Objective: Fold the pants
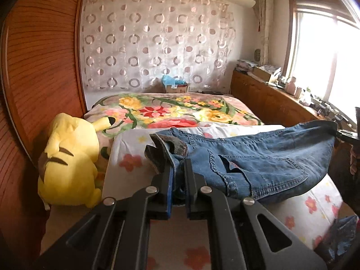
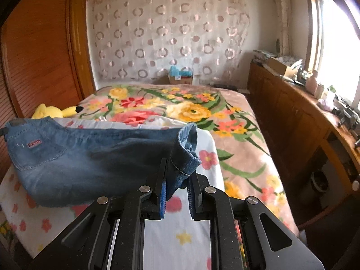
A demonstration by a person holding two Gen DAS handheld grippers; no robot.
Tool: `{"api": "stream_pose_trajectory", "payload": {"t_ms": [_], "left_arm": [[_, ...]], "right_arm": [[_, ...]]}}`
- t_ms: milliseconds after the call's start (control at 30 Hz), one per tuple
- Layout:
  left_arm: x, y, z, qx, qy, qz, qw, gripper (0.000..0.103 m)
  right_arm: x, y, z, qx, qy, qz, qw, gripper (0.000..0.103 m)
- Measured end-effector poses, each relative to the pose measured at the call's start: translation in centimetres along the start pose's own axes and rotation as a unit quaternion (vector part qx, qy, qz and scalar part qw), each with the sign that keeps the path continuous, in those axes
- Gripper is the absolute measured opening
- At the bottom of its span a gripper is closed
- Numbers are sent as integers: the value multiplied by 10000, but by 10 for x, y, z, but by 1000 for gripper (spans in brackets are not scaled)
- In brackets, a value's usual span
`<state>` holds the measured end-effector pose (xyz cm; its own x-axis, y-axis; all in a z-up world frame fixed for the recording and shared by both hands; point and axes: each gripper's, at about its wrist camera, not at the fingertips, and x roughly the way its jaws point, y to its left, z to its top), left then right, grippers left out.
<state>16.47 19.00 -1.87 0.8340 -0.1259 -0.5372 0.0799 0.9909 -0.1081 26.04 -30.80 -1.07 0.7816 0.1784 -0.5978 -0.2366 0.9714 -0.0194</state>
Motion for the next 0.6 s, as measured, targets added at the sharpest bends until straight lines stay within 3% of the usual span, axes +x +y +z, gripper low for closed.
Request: {"api": "stream_pose_trajectory", "payload": {"t_ms": [333,600], "left_arm": [[-58,-19,-38,159,53,-265,9995,6],[-51,-34,-86,213,630,-167,9976,11]], "right_arm": [[-75,-5,-57,35,26,-77,10000,12],[-66,-9,-112,512,406,141,9978,13]]}}
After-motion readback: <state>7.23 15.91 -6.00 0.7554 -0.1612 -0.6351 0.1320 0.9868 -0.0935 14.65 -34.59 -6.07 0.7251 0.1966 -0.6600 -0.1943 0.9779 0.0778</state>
